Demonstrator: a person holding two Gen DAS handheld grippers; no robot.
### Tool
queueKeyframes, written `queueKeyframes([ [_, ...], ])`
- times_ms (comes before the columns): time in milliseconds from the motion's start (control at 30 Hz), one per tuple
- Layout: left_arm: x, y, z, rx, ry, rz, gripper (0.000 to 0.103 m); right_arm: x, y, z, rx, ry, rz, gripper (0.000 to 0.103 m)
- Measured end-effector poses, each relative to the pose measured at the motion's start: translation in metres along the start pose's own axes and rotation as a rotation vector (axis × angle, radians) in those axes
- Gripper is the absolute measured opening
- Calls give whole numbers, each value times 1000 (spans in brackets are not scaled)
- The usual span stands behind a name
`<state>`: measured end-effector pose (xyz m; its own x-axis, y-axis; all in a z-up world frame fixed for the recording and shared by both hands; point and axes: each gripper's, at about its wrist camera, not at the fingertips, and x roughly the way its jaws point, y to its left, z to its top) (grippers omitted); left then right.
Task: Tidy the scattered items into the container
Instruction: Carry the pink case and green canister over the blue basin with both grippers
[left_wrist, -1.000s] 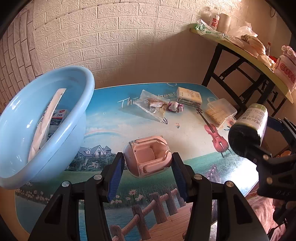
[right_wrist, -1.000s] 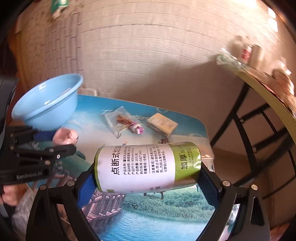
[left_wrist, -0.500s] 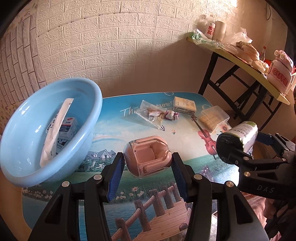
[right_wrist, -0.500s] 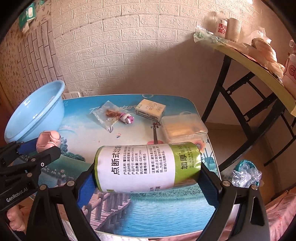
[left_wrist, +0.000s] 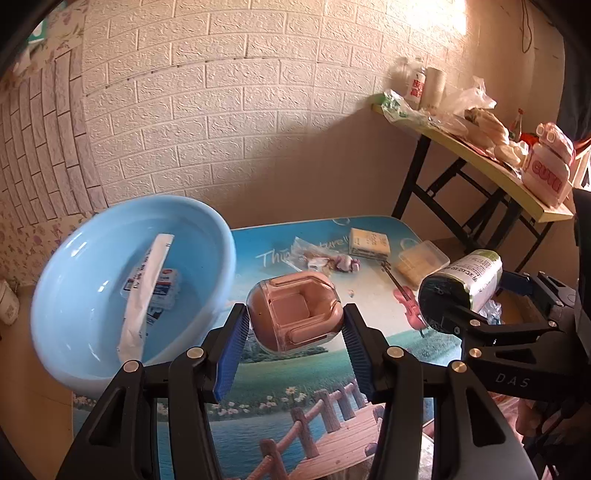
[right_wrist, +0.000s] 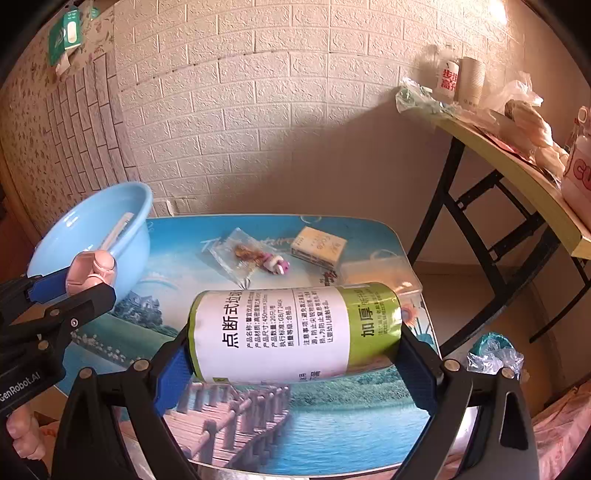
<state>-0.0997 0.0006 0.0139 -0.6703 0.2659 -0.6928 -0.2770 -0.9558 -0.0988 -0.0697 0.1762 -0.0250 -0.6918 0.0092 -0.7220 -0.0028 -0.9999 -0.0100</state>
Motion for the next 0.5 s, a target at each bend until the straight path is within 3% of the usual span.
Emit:
queueKeyframes([
  [233,-12,29,7,-42,-41,29,50,-9,30,24,-42,-52,38,96],
  [500,-25,75,13,-89,-75,111,50,-6,80,53,-93,-103,117,96],
])
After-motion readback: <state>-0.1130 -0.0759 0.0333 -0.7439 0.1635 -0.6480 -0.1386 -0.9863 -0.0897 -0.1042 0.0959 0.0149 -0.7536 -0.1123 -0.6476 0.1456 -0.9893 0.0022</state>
